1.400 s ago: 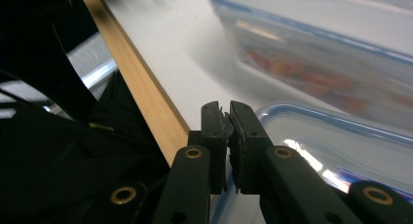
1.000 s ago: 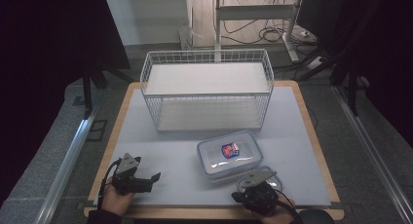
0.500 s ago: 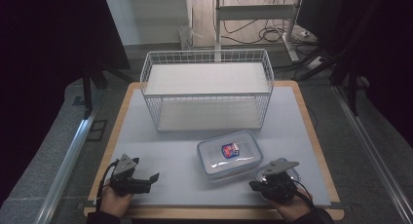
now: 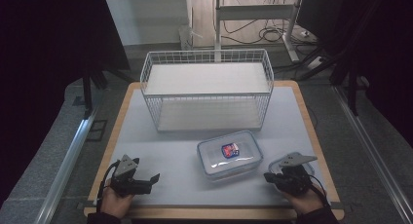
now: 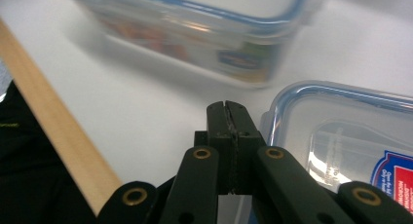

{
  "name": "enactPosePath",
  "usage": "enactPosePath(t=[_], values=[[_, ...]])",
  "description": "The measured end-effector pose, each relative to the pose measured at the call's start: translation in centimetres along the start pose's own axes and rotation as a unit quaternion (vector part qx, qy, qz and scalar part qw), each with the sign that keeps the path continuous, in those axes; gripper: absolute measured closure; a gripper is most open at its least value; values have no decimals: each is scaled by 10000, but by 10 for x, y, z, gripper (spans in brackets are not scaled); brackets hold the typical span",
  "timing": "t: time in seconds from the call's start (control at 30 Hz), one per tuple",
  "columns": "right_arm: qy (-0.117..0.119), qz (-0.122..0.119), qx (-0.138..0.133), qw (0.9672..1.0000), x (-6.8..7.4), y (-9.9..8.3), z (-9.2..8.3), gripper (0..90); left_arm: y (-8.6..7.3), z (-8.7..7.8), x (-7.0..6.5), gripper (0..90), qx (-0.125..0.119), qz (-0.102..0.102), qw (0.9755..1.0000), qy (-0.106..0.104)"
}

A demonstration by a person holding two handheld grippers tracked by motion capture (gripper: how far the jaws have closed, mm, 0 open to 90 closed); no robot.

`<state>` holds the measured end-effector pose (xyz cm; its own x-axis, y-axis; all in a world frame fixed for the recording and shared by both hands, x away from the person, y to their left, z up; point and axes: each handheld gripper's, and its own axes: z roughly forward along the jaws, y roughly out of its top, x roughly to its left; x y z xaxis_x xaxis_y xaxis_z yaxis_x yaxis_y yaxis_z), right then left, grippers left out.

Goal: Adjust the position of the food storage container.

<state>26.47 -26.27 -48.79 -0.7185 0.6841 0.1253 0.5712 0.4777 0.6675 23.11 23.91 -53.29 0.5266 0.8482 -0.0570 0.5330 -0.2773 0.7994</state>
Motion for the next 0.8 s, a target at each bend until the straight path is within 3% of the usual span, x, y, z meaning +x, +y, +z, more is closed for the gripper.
enactPosePath(t=[0.2, 0.3, 0.47, 0.53, 0.57, 0.63, 0.73, 0.77, 0.8], values=[[-117, -38, -15, 9999, -1, 4, -2, 897, 4, -1, -6, 44, 111, -139, 9998, -26], [-199, 143, -321, 9992, -14, 13, -11, 897, 9, -1, -11, 40, 206, -202, 9996, -50], [-344, 343, -516, 9975, -27, 25, -10, 897, 23, -1, -16, 58, 5, -325, 9989, -337], [-442, 321, -361, 9979, -32, 35, 6, 897, 30, 3, -20, 136, -41, -300, 9984, -476], [-442, 321, -361, 9979, -32, 35, 6, 897, 32, 5, -23, 136, -43, -268, 9982, -531], [-523, 312, -295, 9977, -33, 40, 13, 896, 40, 15, -30, 229, 11, -214, 9978, -622], [-646, 289, -164, 9974, -35, 48, 21, 896, 50, 34, -42, 296, 187, -37, 9968, -779], [-590, 300, -90, 9978, -36, 51, 25, 897, 53, 39, -45, 370, 249, 39, 9967, -770], [-590, 300, -90, 9978, -36, 51, 25, 897, 56, 42, -46, 370, 286, 79, 9966, -762]])
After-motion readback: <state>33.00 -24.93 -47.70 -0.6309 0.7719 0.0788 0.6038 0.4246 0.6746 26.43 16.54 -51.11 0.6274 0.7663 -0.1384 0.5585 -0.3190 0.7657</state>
